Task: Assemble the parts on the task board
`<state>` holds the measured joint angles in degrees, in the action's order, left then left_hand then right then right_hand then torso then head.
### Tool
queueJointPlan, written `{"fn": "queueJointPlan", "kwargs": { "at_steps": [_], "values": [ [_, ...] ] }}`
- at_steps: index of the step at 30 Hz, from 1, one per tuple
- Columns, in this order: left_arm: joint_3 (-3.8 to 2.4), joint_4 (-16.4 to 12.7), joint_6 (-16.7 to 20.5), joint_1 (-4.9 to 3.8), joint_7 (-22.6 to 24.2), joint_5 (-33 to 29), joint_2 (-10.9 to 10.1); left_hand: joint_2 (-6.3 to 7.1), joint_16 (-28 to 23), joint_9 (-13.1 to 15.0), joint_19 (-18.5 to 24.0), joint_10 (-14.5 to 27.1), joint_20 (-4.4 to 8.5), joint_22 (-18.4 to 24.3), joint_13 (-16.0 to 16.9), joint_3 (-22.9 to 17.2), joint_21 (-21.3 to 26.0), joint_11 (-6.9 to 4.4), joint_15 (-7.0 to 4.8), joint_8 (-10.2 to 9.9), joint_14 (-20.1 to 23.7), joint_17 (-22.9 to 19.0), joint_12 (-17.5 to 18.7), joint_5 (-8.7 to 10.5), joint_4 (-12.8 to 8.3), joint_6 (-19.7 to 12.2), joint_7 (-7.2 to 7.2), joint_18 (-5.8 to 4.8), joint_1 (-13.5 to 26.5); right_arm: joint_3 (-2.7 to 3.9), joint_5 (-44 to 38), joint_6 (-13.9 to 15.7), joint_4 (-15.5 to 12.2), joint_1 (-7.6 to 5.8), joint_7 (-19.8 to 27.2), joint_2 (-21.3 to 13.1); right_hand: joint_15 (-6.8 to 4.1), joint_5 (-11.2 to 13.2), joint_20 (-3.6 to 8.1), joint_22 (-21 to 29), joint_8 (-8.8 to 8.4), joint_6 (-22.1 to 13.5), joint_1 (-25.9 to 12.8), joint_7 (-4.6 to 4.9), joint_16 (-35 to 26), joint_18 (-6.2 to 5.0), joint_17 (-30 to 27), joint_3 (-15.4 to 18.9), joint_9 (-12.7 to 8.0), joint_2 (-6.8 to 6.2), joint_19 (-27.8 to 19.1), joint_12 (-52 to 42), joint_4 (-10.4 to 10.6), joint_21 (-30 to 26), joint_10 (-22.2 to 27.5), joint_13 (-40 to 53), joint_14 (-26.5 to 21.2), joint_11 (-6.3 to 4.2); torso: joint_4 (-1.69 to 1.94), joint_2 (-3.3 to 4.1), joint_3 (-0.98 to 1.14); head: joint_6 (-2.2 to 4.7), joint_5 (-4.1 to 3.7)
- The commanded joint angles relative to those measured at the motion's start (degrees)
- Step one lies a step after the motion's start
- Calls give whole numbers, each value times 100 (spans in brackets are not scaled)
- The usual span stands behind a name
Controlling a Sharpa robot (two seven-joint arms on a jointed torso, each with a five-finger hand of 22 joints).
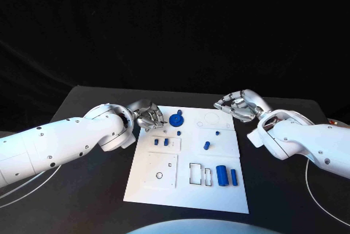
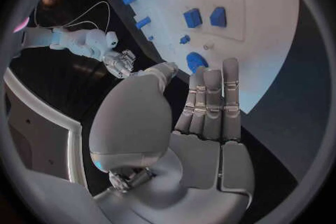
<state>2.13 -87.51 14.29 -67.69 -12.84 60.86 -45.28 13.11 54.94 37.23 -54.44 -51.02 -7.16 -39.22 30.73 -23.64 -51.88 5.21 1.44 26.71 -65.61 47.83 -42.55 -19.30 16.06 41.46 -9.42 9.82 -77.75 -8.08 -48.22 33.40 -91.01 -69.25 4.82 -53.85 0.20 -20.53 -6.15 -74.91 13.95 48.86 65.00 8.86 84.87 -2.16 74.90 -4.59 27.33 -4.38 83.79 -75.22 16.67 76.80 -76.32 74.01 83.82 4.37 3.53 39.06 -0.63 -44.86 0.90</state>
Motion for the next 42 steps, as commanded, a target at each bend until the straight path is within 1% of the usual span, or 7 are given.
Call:
{"fn": "queueJointPlan", "kwargs": {
  "at_steps": [1,4,11,21,25,32,42],
  "values": [
    [19,18,404,24,879,616,73,51,-116,-109,34,66,-11,103,-148,-137,139,2,4,-25,126,-147,105,25,-64,-26,8,68,-306,0,-35,-32,1,6,15,4,-41,-41,40,-780,27,-19,10,-5,-29,-91,241,36,9,56,-5,7,-3,-24,25,-14,330,-28,-1,0,-4,13,-8],
    [52,74,291,59,1042,1076,177,170,-101,-394,66,124,-30,128,-503,-282,221,42,31,-101,293,-230,376,54,-119,41,-5,59,-639,0,-32,-36,4,10,16,10,-41,-45,40,-781,28,-20,16,-5,-30,-91,238,36,10,59,-4,3,-5,-24,21,-10,329,-29,-4,8,-7,29,-15],
    [123,271,-315,98,1070,1861,421,323,90,-763,98,374,-76,58,-981,-165,184,122,100,-273,357,-291,826,70,-93,46,-44,56,-711,-1,-30,-43,7,23,17,19,-41,-73,40,-782,34,-25,48,-5,-32,-91,237,30,12,73,-4,6,-10,-25,24,-13,329,-29,-11,16,-9,46,-16],
    [165,578,-946,108,890,2383,749,305,616,-1049,-16,365,-111,-107,-1328,39,-30,155,127,-353,107,-215,1030,64,-25,121,-60,65,-764,-1,-29,-43,13,42,16,40,-42,-94,40,-783,37,-28,62,-5,-33,-90,238,29,13,78,-3,7,-10,-24,26,-14,329,-29,-8,17,-6,42,-20],
    [167,660,-986,107,817,2460,837,273,1053,-1180,-192,296,-108,-403,-1465,71,-323,151,122,-394,-153,66,1078,58,1,187,-56,31,-824,-1,-29,-42,16,45,15,48,-42,-94,40,-783,37,-28,62,-5,-33,-90,238,29,13,78,-3,7,-10,-24,26,-14,329,-29,-8,17,-5,42,-26],
    [166,760,-1007,103,739,2517,980,259,1364,-1281,-463,240,-102,-850,-1566,53,-713,146,117,-434,-346,270,1111,60,0,230,-51,-44,-884,-1,-29,-40,19,48,13,59,-42,-94,40,-783,37,-28,62,-5,-33,-90,238,29,13,78,-3,7,-10,-24,26,-14,329,-29,-9,16,-5,33,-36],
    [159,801,-928,99,678,2529,1088,211,1572,-1362,-622,170,-96,-1142,-1651,-9,-974,141,111,-465,-470,379,1136,57,-5,265,-58,-88,-943,-1,-30,-37,22,51,6,70,-42,-113,41,-781,40,-30,72,-5,-33,-91,239,31,14,81,-4,8,-8,-30,26,-15,329,-29,-4,15,-2,19,-52]
  ]
}}
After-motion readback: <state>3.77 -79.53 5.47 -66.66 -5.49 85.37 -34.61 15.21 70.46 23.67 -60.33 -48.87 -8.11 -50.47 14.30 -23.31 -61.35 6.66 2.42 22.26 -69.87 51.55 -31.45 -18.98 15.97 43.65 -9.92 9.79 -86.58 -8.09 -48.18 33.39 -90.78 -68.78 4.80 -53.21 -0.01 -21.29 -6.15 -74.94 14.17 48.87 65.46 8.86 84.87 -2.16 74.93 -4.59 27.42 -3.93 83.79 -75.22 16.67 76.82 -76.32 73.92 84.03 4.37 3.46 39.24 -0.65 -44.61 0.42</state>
